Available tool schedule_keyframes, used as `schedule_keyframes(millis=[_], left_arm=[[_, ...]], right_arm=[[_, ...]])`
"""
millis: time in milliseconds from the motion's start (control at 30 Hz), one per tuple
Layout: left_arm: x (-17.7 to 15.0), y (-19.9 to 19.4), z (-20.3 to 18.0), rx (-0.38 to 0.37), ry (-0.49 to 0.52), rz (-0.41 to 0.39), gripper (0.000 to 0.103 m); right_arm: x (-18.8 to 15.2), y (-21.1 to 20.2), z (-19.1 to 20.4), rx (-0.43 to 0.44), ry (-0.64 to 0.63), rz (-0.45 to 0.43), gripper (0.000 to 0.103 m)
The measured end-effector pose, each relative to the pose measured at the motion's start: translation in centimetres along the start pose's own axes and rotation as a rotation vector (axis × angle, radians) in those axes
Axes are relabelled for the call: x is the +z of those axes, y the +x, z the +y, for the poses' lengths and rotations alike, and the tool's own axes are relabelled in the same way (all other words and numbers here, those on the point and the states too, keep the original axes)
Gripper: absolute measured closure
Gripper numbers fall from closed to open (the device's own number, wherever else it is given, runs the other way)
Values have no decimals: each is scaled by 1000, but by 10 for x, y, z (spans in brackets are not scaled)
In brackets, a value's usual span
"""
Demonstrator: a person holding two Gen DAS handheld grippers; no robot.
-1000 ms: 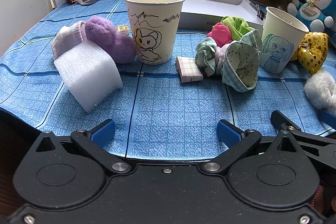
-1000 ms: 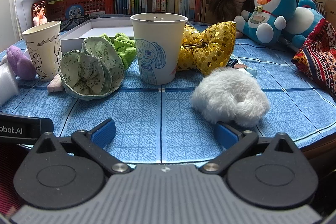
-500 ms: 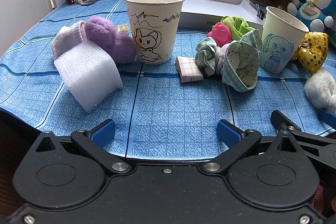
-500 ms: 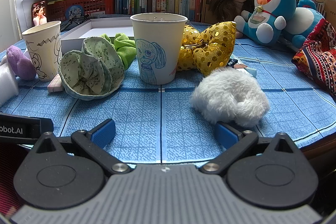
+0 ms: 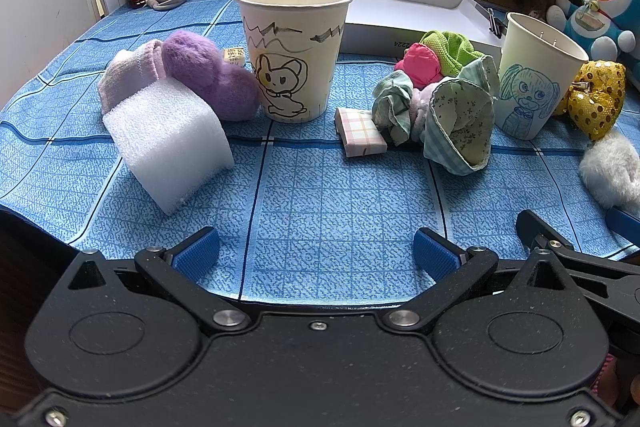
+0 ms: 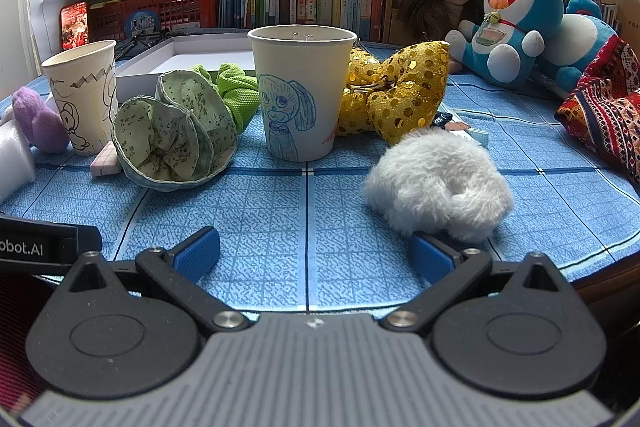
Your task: Organize soft objects
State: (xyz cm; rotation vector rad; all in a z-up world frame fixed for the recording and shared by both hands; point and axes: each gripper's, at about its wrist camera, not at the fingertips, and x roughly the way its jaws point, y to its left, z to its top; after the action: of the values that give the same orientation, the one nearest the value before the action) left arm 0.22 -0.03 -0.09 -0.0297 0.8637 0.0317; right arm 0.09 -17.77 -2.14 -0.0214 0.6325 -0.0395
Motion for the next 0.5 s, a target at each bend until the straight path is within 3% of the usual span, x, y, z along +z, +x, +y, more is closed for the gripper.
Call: schedule_keyframes(millis=[200, 500], left_arm=[[-2, 1, 0, 0, 8, -7, 0], [-14, -2, 6, -27, 51, -86, 0]], right_arm=[[0, 0, 0, 0, 2, -1, 0], [-8, -2, 1, -11, 21, -50, 0]])
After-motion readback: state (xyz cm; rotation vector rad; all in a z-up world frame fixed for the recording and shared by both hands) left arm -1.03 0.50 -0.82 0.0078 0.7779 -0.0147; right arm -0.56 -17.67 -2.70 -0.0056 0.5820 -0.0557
